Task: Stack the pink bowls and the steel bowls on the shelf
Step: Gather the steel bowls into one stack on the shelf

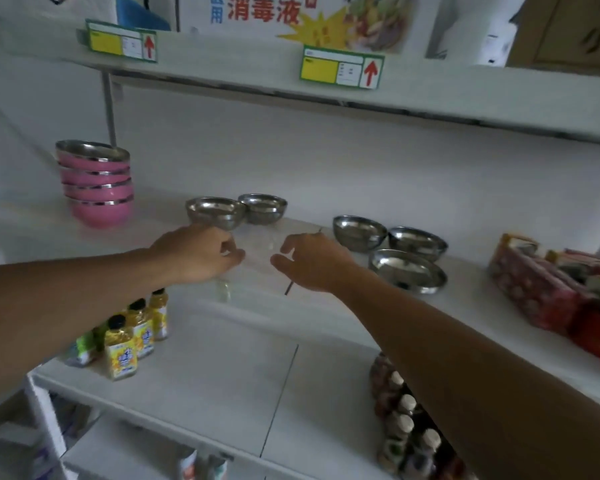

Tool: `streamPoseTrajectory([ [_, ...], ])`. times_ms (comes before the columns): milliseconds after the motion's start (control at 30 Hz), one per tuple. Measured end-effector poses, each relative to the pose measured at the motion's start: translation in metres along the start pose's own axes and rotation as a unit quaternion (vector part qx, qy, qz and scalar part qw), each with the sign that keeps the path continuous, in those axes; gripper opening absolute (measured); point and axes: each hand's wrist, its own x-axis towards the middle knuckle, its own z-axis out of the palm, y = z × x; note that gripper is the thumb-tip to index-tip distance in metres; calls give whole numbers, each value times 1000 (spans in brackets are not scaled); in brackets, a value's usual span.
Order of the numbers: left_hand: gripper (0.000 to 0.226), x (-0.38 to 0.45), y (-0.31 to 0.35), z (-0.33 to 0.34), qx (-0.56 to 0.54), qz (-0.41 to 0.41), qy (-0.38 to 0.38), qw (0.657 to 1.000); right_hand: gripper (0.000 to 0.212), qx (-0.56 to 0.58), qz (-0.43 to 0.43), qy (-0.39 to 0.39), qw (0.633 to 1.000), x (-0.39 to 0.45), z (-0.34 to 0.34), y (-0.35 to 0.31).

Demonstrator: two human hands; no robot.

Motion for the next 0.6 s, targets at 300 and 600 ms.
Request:
streamPoseTrajectory([
  [300,44,15,87,40,-69,89,-26,993,25,71,146,77,984,-105,-5,74],
  [600,46,23,171,60,-32,116,11,993,27,89,202,124,968,-169,-25,187],
])
